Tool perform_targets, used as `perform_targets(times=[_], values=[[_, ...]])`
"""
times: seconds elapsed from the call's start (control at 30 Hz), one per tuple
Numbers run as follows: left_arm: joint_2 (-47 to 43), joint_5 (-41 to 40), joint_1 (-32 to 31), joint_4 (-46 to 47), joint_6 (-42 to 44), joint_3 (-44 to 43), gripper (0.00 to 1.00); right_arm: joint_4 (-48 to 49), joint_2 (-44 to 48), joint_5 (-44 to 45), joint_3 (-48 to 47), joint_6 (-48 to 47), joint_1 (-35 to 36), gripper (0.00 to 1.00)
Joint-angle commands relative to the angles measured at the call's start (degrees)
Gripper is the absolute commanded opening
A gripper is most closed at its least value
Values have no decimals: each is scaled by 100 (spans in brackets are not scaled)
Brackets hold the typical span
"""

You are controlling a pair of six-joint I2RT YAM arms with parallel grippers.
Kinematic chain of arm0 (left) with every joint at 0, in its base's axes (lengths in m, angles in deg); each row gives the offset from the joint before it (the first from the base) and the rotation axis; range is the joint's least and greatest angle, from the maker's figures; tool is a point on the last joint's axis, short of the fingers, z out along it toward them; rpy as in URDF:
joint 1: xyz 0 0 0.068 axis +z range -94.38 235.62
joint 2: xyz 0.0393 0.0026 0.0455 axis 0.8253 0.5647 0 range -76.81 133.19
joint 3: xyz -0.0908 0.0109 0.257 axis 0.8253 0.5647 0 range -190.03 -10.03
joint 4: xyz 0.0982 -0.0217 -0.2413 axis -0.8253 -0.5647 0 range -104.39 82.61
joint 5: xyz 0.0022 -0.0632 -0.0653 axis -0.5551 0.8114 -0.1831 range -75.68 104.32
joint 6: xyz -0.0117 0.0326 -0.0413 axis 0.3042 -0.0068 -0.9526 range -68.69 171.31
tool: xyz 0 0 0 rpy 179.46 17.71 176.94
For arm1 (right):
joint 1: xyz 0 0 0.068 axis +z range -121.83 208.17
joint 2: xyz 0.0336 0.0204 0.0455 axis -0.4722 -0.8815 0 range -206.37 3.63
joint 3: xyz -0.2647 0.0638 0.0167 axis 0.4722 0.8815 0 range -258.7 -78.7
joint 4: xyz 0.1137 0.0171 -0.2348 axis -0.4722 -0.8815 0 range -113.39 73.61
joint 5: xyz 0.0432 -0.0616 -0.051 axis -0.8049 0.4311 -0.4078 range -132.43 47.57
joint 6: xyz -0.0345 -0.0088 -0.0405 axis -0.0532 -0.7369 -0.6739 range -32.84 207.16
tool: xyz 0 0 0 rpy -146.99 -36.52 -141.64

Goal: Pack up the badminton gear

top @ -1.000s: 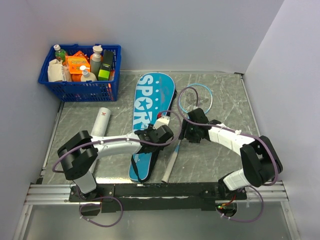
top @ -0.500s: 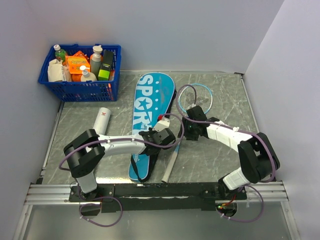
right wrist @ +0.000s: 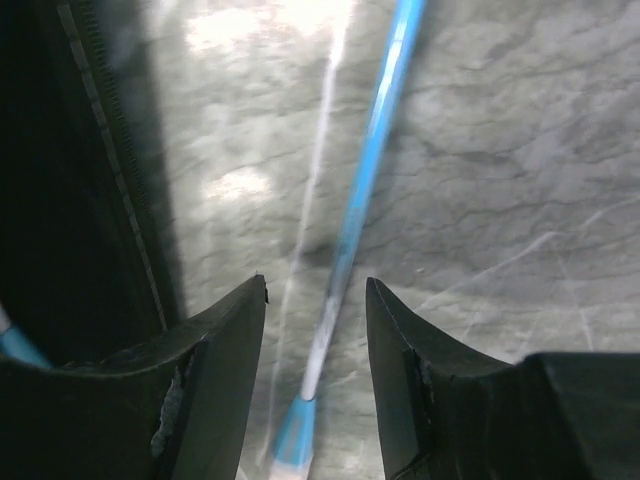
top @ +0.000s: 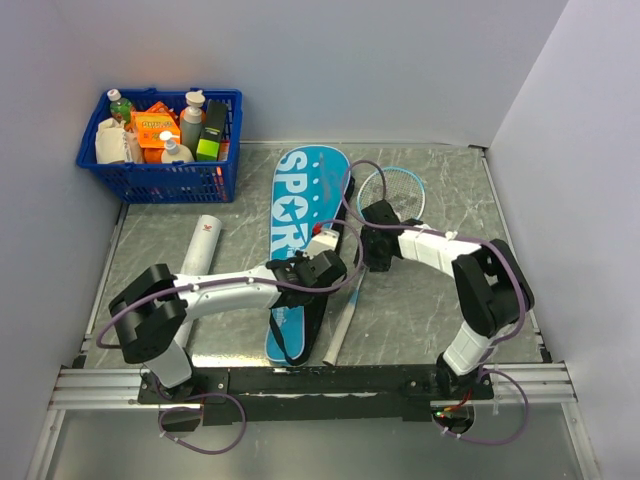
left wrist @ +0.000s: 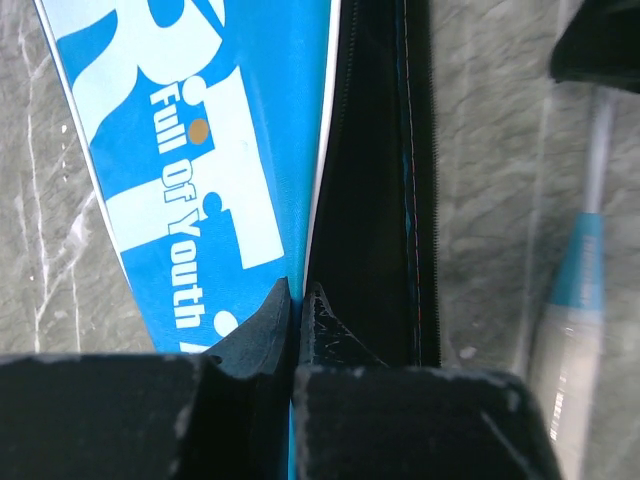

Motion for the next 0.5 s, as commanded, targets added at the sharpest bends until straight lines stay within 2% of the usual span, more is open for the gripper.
perform_targets(times=[0.0, 0.1, 0.23, 0.33, 0.47], values=[[-378, 143, -34, 275, -110, 0, 1, -356, -194, 418, -369, 164, -51, 52], [-439, 108, -34, 389, -110, 123, 1, -435, -300, 577, -448, 269, -68, 51], [-562, 81, -16, 520, -128, 272, 1, -558, -537, 621, -606, 314, -68, 46], [-685, 116, 45, 635, -102, 369, 1, -725, -722, 674, -773, 340, -59, 34], [-861, 222, 212, 810, -84, 544, 1, -813, -827, 674, -887, 314, -77, 13]])
